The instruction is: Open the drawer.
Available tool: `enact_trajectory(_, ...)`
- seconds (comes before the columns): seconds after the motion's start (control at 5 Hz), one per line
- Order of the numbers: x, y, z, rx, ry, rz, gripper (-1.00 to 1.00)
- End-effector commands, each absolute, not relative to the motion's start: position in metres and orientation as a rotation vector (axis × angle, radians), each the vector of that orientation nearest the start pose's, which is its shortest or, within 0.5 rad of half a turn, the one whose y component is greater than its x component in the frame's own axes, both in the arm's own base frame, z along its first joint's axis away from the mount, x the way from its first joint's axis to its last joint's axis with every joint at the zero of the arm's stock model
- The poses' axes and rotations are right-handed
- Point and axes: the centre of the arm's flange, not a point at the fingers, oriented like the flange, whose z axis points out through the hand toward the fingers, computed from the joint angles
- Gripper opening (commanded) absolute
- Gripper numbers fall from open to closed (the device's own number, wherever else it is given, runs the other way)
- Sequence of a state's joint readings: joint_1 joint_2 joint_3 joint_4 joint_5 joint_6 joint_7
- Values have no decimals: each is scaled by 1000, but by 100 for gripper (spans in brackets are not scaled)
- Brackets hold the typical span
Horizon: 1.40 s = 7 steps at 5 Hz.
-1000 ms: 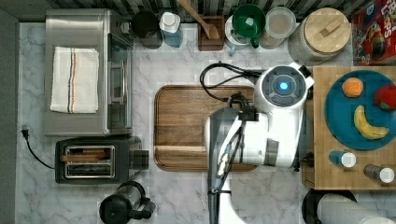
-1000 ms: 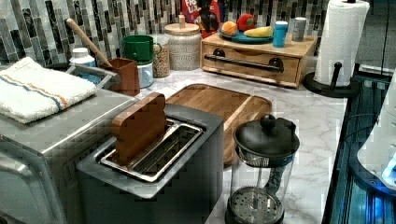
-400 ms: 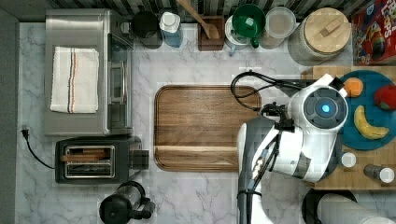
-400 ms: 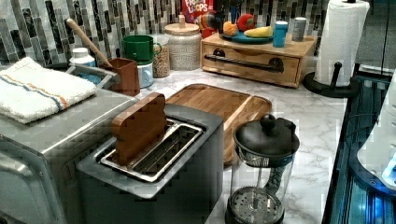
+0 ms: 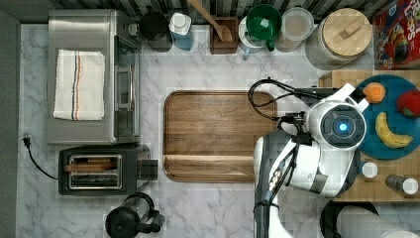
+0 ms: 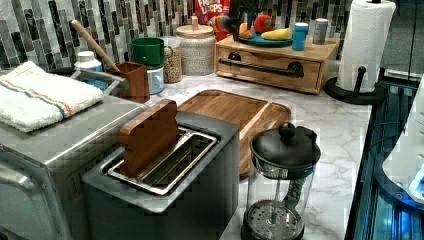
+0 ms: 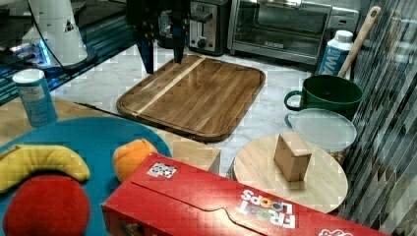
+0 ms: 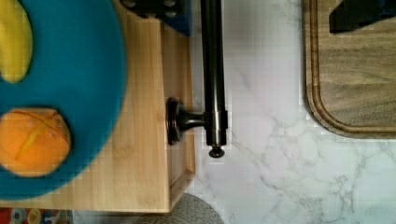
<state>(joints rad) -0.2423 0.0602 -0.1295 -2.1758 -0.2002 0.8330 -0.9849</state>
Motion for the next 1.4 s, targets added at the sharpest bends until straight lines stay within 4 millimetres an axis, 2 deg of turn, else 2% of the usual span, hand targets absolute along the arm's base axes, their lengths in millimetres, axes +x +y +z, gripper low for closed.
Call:
enact_trajectory(0.2, 504, -225, 309, -3308, -31, -145, 100)
enact_trajectory(0.4, 500, -235, 294, -3323, -13, -195, 100)
enact_trajectory(0.6, 497, -234, 275, -3324, 34, -242, 100)
enact_trajectory(1.0, 501, -217, 266, -3310, 110, -254, 100)
enact_trajectory(1.4, 511, -189, 261, -3281, 61, -271, 100)
